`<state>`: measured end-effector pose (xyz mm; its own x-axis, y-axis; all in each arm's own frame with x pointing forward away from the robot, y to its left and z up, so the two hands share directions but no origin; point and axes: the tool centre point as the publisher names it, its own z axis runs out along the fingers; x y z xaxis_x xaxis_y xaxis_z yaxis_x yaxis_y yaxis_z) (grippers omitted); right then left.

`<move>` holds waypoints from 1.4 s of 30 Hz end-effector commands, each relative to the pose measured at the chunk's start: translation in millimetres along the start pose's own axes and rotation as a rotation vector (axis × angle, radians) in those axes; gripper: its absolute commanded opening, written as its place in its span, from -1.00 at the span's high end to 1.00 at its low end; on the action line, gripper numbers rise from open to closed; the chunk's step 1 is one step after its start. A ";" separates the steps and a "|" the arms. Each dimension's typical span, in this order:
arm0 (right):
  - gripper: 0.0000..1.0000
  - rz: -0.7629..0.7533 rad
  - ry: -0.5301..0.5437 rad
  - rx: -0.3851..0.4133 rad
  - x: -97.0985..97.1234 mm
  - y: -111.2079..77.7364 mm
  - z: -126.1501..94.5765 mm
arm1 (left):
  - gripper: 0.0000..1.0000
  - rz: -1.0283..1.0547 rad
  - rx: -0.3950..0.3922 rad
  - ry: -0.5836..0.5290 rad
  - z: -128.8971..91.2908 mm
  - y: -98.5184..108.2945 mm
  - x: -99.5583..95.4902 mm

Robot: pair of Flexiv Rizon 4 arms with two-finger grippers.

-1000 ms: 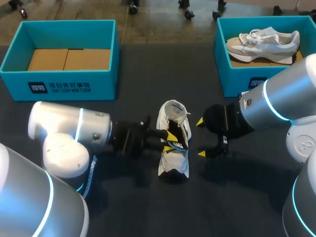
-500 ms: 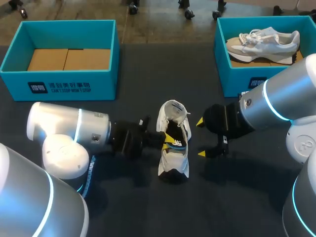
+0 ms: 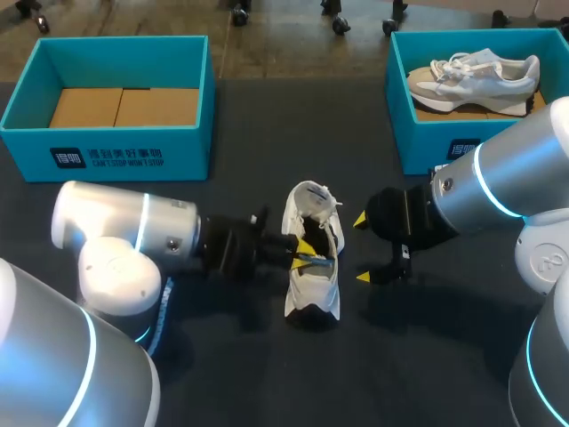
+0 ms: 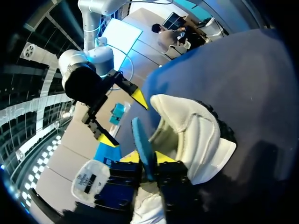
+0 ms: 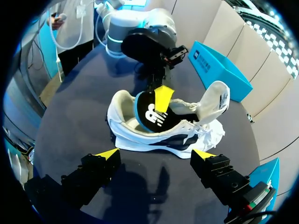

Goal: Take the shoe out of the shoebox, open the shoe tongue, remove and reinsert the insole, then place the shoe into the shoebox

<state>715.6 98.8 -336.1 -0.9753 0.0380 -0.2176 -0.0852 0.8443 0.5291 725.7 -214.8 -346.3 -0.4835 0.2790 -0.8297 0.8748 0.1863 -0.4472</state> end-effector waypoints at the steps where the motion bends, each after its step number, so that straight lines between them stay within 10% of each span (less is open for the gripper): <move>1: -1.00 0.000 -0.002 0.000 1.1 0.2 0.0 | 0.21 0.017 -0.004 -0.024 -11.8 -12.3 -4.7; 9: -1.00 0.000 -0.002 0.000 1.1 0.2 0.0 | 0.36 0.038 -0.002 -0.027 -13.3 -22.9 -7.1; 13: -1.00 0.000 -0.002 0.000 1.1 0.2 0.0 | 1.00 0.033 0.005 -0.016 -9.1 -24.1 -3.2; 25: -1.00 0.000 -0.002 0.000 1.1 0.2 0.0 | 1.00 0.003 0.016 0.014 -1.5 -24.8 10.0; 27: -1.00 0.000 -0.002 0.000 1.1 0.2 0.0 | 0.15 0.008 0.012 0.001 -7.8 -26.7 6.4; 42: -1.00 0.000 -0.002 0.000 1.1 0.2 0.0 | -0.04 0.052 -0.014 -0.020 -28.5 -32.9 -18.9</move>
<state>715.6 98.8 -336.1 -0.9753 0.0380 -0.2176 -0.0852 0.8443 0.5291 705.9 -202.0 -311.1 -0.4361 0.2650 -0.8600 0.8983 0.1847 -0.3986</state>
